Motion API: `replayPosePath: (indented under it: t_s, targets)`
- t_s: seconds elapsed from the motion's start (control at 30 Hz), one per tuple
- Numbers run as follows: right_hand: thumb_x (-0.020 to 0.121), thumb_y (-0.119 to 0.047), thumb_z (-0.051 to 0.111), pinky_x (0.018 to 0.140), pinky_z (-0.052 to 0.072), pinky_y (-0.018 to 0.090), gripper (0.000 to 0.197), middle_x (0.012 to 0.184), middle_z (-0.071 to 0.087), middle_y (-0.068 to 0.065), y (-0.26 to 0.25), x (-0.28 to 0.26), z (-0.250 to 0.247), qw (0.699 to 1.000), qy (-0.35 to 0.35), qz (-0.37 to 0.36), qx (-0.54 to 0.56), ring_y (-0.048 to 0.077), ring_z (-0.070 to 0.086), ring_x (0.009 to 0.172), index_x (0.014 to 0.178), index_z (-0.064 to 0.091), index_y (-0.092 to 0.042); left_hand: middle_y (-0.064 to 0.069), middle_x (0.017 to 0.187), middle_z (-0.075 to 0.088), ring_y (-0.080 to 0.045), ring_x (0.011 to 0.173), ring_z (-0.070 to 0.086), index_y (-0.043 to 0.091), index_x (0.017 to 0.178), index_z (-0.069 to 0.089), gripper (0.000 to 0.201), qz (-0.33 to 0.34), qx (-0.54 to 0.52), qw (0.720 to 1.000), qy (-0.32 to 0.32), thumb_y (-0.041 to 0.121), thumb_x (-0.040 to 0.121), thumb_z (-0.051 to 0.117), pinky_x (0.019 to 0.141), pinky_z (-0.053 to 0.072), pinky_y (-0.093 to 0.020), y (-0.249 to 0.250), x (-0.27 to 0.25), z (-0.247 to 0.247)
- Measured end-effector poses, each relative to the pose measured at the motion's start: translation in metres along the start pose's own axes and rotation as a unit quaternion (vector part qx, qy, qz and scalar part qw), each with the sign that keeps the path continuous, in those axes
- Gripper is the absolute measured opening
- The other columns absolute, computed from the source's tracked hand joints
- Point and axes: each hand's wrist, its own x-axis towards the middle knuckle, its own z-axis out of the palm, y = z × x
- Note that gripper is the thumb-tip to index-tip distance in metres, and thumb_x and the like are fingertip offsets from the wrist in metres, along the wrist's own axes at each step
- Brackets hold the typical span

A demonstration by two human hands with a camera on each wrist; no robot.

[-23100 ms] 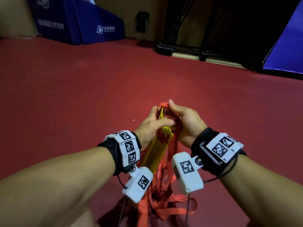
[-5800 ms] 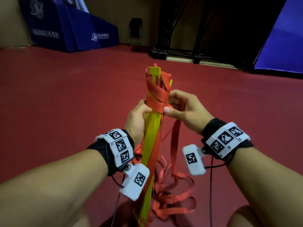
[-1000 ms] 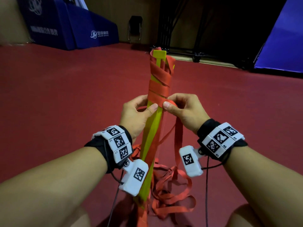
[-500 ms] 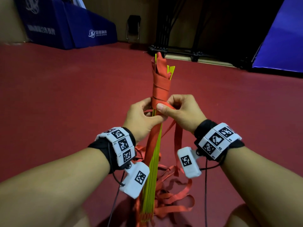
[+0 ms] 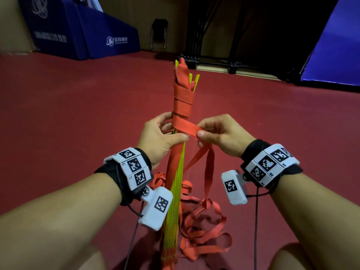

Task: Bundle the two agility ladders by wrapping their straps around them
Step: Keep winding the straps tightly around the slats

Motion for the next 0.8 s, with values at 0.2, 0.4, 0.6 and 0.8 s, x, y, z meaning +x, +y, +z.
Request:
replayPosePath:
  t_s: [0.2, 0.4, 0.6, 0.8]
  targets:
    - [0.097, -0.016, 0.064, 0.064, 0.039, 0.027, 0.020, 0.069, 0.057, -0.010, 0.006, 0.006, 0.005, 0.995, 0.091, -0.008, -0.034, 0.005, 0.048, 0.064, 0.079, 0.066, -0.023, -0.003, 0.091, 0.078, -0.017, 0.085, 0.073, 0.016, 0.110, 0.060, 0.058, -0.030, -0.053, 0.998, -0.022, -0.005, 0.062, 0.085, 0.083, 0.059, -0.034, 0.001, 0.000, 0.004]
    - [0.100, -0.015, 0.059, 0.064, 0.040, 0.021, 0.022, 0.071, 0.060, -0.011, 0.003, 0.007, 0.011, 0.995, 0.095, -0.004, -0.012, 0.001, 0.050, 0.064, 0.079, 0.062, -0.019, -0.006, 0.106, 0.073, -0.023, 0.096, 0.070, 0.013, 0.109, 0.069, 0.051, -0.010, -0.054, 0.998, -0.030, 0.005, 0.061, 0.084, 0.096, 0.056, -0.043, 0.002, -0.001, 0.008]
    - [0.097, -0.021, 0.064, 0.068, 0.047, 0.035, 0.019, 0.071, 0.068, -0.005, 0.009, 0.008, 0.013, 0.992, 0.126, 0.001, 0.009, 0.012, 0.059, 0.066, 0.079, 0.058, -0.020, -0.006, 0.098, 0.076, -0.020, 0.093, 0.069, 0.014, 0.102, 0.074, 0.032, -0.001, -0.060, 0.997, -0.041, 0.005, 0.071, 0.075, 0.094, 0.055, -0.039, 0.002, -0.003, 0.010]
    - [0.089, -0.036, 0.067, 0.070, 0.046, 0.036, 0.023, 0.075, 0.062, 0.000, 0.011, 0.010, 0.012, 0.990, 0.135, -0.015, 0.035, 0.013, 0.057, 0.071, 0.098, 0.059, -0.016, 0.000, 0.093, 0.077, -0.013, 0.090, 0.069, 0.014, 0.105, 0.070, 0.033, 0.005, -0.032, 0.999, -0.017, -0.013, 0.085, 0.066, 0.089, 0.056, -0.030, 0.000, 0.001, 0.007]
